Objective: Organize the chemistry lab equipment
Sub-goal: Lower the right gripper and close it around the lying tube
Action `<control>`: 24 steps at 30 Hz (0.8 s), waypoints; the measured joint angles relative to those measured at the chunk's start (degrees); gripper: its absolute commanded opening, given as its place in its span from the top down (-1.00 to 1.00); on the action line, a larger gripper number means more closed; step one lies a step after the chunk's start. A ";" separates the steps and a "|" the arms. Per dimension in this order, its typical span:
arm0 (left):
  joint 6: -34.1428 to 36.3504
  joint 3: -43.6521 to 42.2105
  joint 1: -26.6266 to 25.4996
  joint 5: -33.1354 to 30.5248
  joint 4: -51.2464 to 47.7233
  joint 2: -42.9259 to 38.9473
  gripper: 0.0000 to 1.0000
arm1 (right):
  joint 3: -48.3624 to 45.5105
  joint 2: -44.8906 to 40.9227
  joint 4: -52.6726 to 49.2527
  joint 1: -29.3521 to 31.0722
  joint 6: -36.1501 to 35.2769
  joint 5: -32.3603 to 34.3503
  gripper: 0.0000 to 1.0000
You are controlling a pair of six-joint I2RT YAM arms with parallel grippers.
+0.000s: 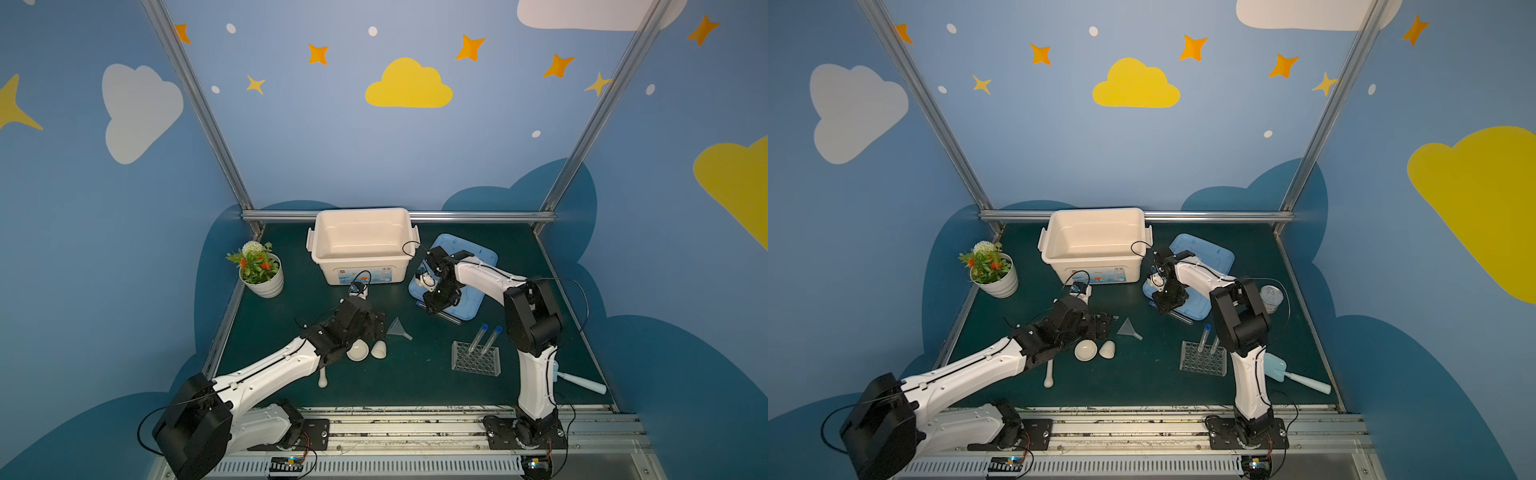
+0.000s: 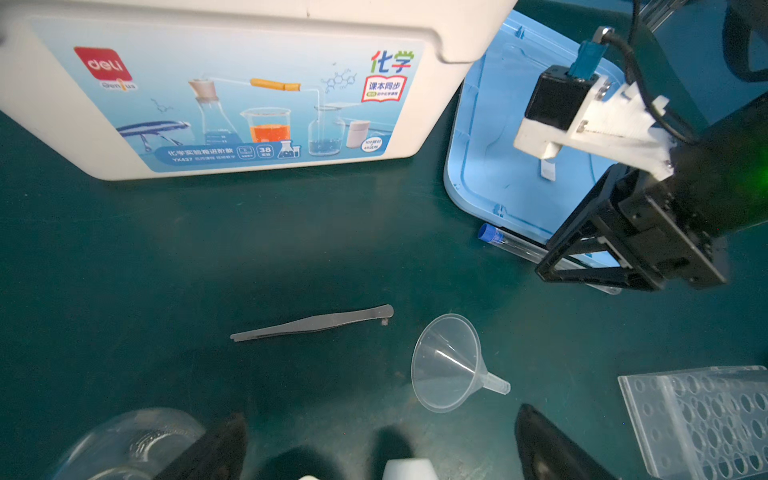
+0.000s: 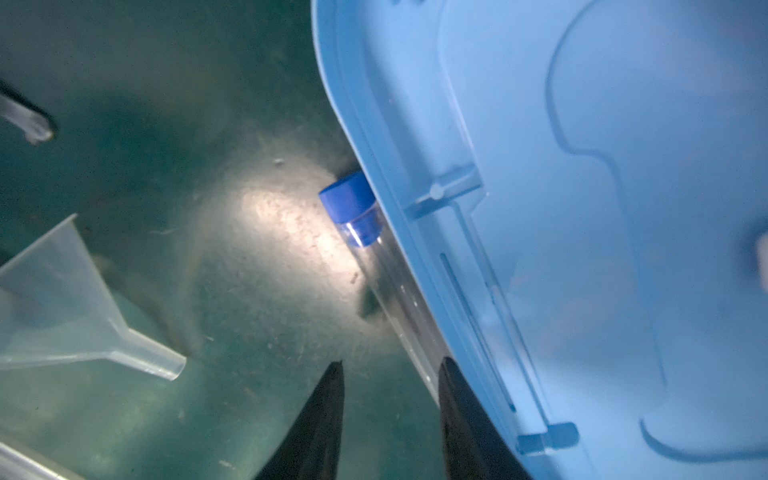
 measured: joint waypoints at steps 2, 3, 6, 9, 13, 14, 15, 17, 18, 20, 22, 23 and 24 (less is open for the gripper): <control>-0.04 0.00 0.02 0.00 0.00 0.07 -0.99 | -0.33 0.22 0.52 -0.09 0.02 1.05 0.21; -0.04 0.00 0.04 0.02 0.00 0.07 -0.99 | -0.48 0.28 0.68 -0.11 0.00 1.49 0.21; -0.28 0.00 0.04 0.11 0.02 0.09 -0.99 | -0.74 0.33 0.90 -0.20 0.02 2.14 0.21; -0.48 0.00 0.04 0.15 0.02 0.11 -0.99 | -0.74 0.33 0.94 -0.17 -0.02 2.29 0.25; -0.68 0.00 0.04 0.13 0.02 0.11 -0.99 | -0.74 0.70 0.92 0.33 -0.11 3.06 0.28; -0.70 0.00 0.04 0.13 0.02 0.11 -0.99 | -0.74 0.96 0.90 0.46 -0.15 3.41 0.29; -0.72 0.00 0.04 0.13 0.02 0.11 -0.99 | -0.74 1.22 0.90 0.59 -0.20 3.74 0.30; -0.83 0.00 0.04 0.13 0.02 0.11 -0.99 | -0.74 1.55 0.83 0.94 -0.24 4.55 0.31; -0.85 0.00 0.04 0.13 0.02 0.11 -0.99 | -0.74 1.55 0.76 1.09 -0.26 5.01 0.32; -0.85 0.00 0.04 0.11 0.02 0.09 -0.99 | -0.74 1.55 0.74 1.62 -0.28 5.88 0.36; -0.85 0.00 0.04 0.09 0.02 0.09 -0.99 | -0.74 1.57 0.72 2.03 -0.35 6.82 0.37; -0.85 0.00 0.04 0.11 0.02 0.07 -0.99 | -0.81 1.57 0.76 2.27 -0.35 7.21 0.38; -0.87 0.00 0.04 0.09 0.02 0.02 -0.99 | -0.87 1.57 0.79 2.47 -0.35 7.63 0.39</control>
